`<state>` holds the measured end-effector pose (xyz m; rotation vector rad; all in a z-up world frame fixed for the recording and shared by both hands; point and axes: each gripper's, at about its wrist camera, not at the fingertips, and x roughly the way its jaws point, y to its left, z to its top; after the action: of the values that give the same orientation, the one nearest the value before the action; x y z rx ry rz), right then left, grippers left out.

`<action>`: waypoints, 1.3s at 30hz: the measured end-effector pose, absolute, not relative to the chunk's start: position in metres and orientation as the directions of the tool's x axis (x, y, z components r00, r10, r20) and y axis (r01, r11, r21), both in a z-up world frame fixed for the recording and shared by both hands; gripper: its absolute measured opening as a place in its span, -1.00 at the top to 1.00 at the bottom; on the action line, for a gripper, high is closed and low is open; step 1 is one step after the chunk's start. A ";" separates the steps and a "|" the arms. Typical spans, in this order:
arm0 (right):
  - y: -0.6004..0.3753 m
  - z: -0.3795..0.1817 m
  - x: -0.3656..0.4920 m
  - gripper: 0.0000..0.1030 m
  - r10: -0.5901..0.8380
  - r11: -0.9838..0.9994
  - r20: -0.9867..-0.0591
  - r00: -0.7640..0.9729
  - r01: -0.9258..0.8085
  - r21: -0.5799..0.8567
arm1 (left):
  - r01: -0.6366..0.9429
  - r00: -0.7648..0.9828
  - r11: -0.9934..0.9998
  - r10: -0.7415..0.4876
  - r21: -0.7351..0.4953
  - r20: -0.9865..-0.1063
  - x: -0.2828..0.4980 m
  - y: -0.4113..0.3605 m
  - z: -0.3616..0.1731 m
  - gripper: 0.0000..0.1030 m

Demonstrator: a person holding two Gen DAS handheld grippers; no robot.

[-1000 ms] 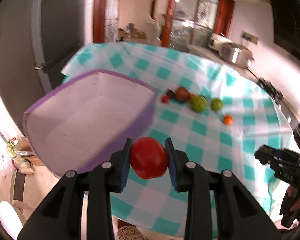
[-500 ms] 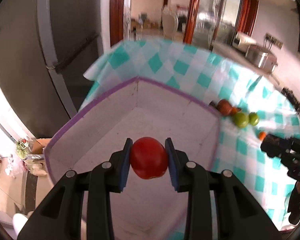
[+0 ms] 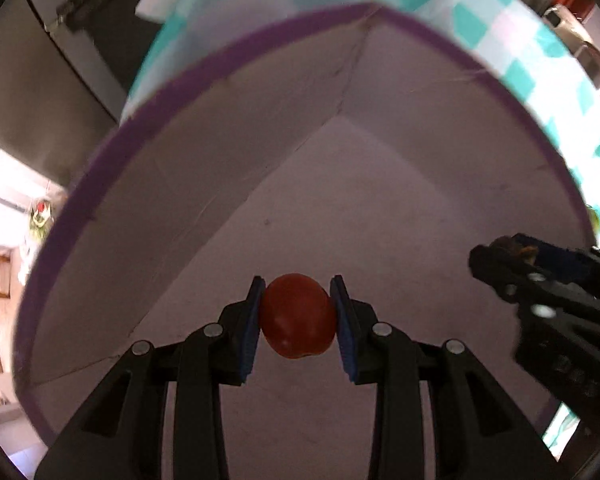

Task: Organize fruits
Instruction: 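Carry both fruits to the purple box and open both tools inside it, then move both tools back toward the fruit row on the cloth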

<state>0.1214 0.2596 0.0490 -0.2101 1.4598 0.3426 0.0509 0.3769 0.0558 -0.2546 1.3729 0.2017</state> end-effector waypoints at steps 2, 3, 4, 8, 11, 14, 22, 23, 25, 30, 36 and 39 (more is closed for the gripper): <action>0.264 0.028 0.128 0.19 0.073 0.942 -0.997 0.006 -0.328 0.067 | -0.303 0.167 0.951 -0.010 -0.061 -0.986 0.051 0.382 0.047 0.34; 0.266 0.022 0.130 0.19 0.062 0.944 -0.998 -0.013 -0.323 0.063 | -0.310 0.156 0.949 -0.014 -0.063 -0.988 0.050 0.386 0.041 0.34; 0.267 0.016 0.132 0.19 0.048 0.945 -0.998 -0.031 -0.322 0.056 | -0.315 0.146 0.947 -0.020 -0.066 -0.989 0.050 0.389 0.036 0.34; 0.273 -0.001 0.134 0.19 0.004 0.937 -0.998 -0.057 -0.348 0.023 | -0.331 0.118 0.940 -0.045 -0.082 -0.992 0.049 0.398 0.025 0.33; 0.274 -0.007 0.132 0.19 -0.019 0.931 -0.997 -0.072 -0.364 0.009 | -0.320 0.130 0.943 -0.045 -0.085 -0.990 0.052 0.400 0.029 0.26; 0.272 -0.009 0.128 0.08 -0.010 0.929 -0.997 -0.078 -0.370 0.020 | -0.314 0.128 0.946 -0.041 -0.080 -0.991 0.053 0.402 0.033 0.10; 0.239 0.026 0.111 -0.25 0.171 0.934 -0.983 0.071 -0.329 0.139 | -0.364 0.246 0.924 -0.024 -0.115 -0.969 0.039 0.415 0.068 -0.33; 0.231 0.034 0.108 -0.26 0.215 0.929 -0.972 0.099 -0.327 0.172 | -0.368 0.275 0.922 -0.018 -0.123 -0.961 0.036 0.415 0.077 -0.34; 0.210 0.059 0.095 -0.27 0.332 0.900 -0.930 0.160 -0.348 0.261 | -0.370 0.363 0.922 0.031 -0.114 -0.931 0.026 0.413 0.104 -0.35; 0.138 0.140 0.049 -0.44 0.564 0.809 -0.729 0.388 -0.437 0.393 | -0.403 0.647 0.915 0.255 -0.039 -0.718 -0.014 0.386 0.202 -0.74; 0.049 0.211 -0.008 -0.69 0.505 0.856 -0.626 0.595 -0.437 0.275 | -0.358 0.812 0.933 0.295 -0.031 -0.504 -0.079 0.287 0.272 -0.97; -0.018 0.186 -0.033 -0.69 0.400 0.914 -0.685 0.609 -0.321 0.248 | -0.287 0.818 0.957 0.227 -0.034 -0.529 -0.095 0.236 0.275 -0.97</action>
<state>-0.0327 -0.0176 0.1862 0.1036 0.8166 0.4171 -0.0945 0.2358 0.2751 -0.1145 0.5482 0.2744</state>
